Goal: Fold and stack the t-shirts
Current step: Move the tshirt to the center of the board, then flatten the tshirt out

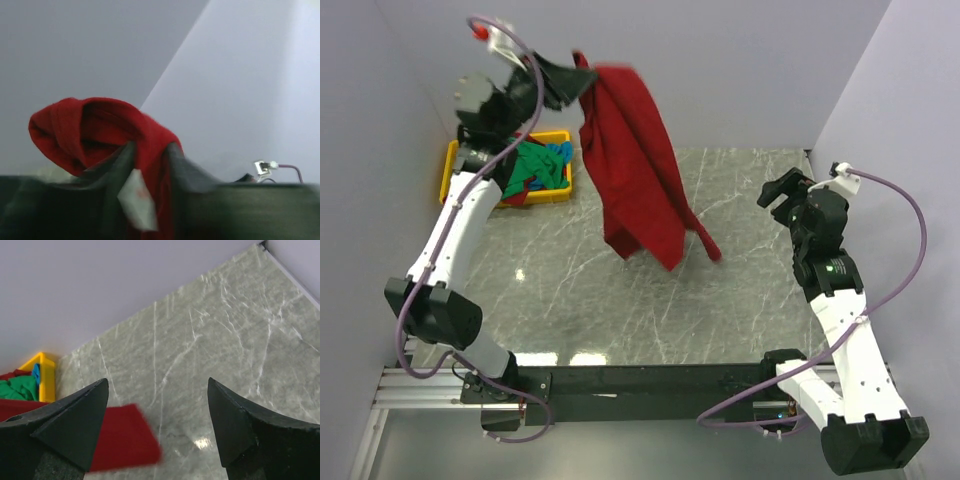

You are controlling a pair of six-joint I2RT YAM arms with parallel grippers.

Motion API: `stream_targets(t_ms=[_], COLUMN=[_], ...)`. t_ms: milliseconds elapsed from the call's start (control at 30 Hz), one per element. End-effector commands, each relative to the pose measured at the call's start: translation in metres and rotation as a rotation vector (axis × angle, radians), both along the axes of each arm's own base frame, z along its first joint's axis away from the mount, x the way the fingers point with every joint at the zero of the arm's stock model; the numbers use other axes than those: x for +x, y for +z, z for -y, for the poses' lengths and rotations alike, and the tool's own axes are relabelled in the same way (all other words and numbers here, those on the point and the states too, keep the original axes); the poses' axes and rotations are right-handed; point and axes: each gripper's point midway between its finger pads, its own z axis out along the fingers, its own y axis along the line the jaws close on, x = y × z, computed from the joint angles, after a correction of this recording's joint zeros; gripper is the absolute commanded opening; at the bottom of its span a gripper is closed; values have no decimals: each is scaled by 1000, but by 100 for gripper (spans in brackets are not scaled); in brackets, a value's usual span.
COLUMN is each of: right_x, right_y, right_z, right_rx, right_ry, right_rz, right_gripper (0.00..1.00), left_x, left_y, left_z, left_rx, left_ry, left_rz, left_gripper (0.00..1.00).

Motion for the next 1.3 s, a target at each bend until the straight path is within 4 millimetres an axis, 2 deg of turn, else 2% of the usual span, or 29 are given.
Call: stream_targets(t_ms=[0,33,67,100,133,167,200,267,300,333,367,400,467,500,567,600,733,767,967,1267], right_x=[-6,-6,-6,-6,-6,-6,-7,-7,-7,-7,-9,-9,-10,-11,-13,-13,-18,-19,-30,-43], right_y=[-16,-19,-27,-35,-40,-50,-56,-73,-81,-87,-101,-108,-128,-136,-156,-162,-195,-207,-246,-272], right_z=[3,3,2,-1,-1,-3,-5,-11,-15,-17,-23,-27,-33,-36,-41,-43,-49,-50,-60,-66], right_rx=[-18,-21,-27,-26,-30,-30,-30,-17,-13,-4,14,24,47,55,66,71,93,99,133,145], right_ry=[-3,0,4,19,26,38,47,81,97,109,139,154,183,194,219,225,250,252,306,356], right_rz=[-36,-47,-68,-91,-104,-132,-149,-198,-218,-234,-269,-284,-341,-363,-423,-445,-566,-611,-791,-908], right_gripper=[86,85,85,85,85,84,84,82,81,81,80,80,79,79,78,78,77,76,73,73], left_x=[43,54,72,80,85,95,90,86,81,70,63,53,34,22,4,-6,-28,-31,-38,-41], left_y=[-104,-131,-183,-213,-238,-273,-302,-340,-351,-371,-376,-393,-407,-422,-439,-452,-474,-479,-497,-520], left_z=[-9,-15,-27,-35,-40,-44,-49,-52,-50,-44,-41,-38,-22,-17,-2,-1,7,7,16,34], left_rx=[116,148,201,259,300,352,417,480,511,547,563,588,625,639,665,669,695,701,724,762], left_ry=[119,169,265,319,347,381,396,432,427,415,411,397,352,327,274,264,228,227,194,177], left_rz=[-238,-309,-469,-539,-599,-674,-759,-854,-873,-907,-914,-948,-971,-1011,-1055,-1096,-1157,-1171,-1216,-1268], left_gripper=[44,55,64,69,73,73,74,77,77,78,79,79,80,81,81,81,82,82,81,80])
